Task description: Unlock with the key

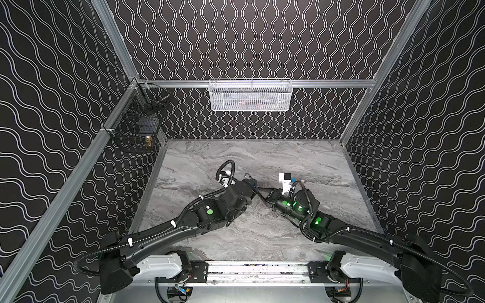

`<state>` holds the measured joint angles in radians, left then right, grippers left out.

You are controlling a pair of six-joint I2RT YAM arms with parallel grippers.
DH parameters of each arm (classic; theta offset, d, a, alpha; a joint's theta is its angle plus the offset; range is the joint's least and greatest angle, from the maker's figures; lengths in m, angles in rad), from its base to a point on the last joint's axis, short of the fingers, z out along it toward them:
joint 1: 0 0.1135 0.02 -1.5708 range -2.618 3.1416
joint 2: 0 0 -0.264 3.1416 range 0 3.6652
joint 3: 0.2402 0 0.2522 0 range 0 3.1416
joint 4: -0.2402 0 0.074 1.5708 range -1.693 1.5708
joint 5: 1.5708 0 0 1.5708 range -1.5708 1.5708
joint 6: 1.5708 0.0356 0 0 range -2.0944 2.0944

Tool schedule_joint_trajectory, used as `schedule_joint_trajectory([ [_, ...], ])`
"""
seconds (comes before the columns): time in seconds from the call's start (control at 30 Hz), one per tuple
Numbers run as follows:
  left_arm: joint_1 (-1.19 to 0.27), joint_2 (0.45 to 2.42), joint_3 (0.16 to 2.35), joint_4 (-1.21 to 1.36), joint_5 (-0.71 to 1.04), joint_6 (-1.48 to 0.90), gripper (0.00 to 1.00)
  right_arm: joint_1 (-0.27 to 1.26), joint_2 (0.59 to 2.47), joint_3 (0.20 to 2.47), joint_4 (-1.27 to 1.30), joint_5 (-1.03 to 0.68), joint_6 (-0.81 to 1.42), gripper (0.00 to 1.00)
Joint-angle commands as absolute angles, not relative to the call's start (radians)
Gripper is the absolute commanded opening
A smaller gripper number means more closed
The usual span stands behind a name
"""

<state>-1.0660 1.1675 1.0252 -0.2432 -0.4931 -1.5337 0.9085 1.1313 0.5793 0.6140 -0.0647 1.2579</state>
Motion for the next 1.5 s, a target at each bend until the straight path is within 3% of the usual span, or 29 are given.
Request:
schedule_joint_trajectory([
  [0.0, -1.092, 1.161, 1.073, -0.153, -0.260, -1.524, 0.00, 0.910, 1.124, 0.609, 0.567, -0.045, 1.192, 0.00],
  [0.2, -1.085, 1.169, 1.103, -0.255, -0.243, -1.492, 0.07, 0.910, 1.100, 0.639, 0.462, -0.034, 1.092, 0.00],
  [0.43, -1.083, 1.206, 1.223, -0.455, -0.311, -1.399, 0.21, 0.915, 1.083, 0.690, 0.335, -0.025, 0.966, 0.00],
  [0.9, -1.074, 1.240, 1.262, -0.548, -0.333, -1.374, 0.48, 0.950, 1.097, 0.759, 0.227, 0.061, 0.848, 0.00],
  [1.37, -1.047, 1.248, 1.261, -0.599, -0.349, -1.367, 0.49, 0.993, 1.094, 0.771, 0.202, 0.097, 0.785, 0.00],
  [1.47, -1.037, 1.271, 1.296, -0.665, -0.364, -1.362, 0.53, 1.009, 1.096, 0.776, 0.193, 0.110, 0.759, 0.00],
])
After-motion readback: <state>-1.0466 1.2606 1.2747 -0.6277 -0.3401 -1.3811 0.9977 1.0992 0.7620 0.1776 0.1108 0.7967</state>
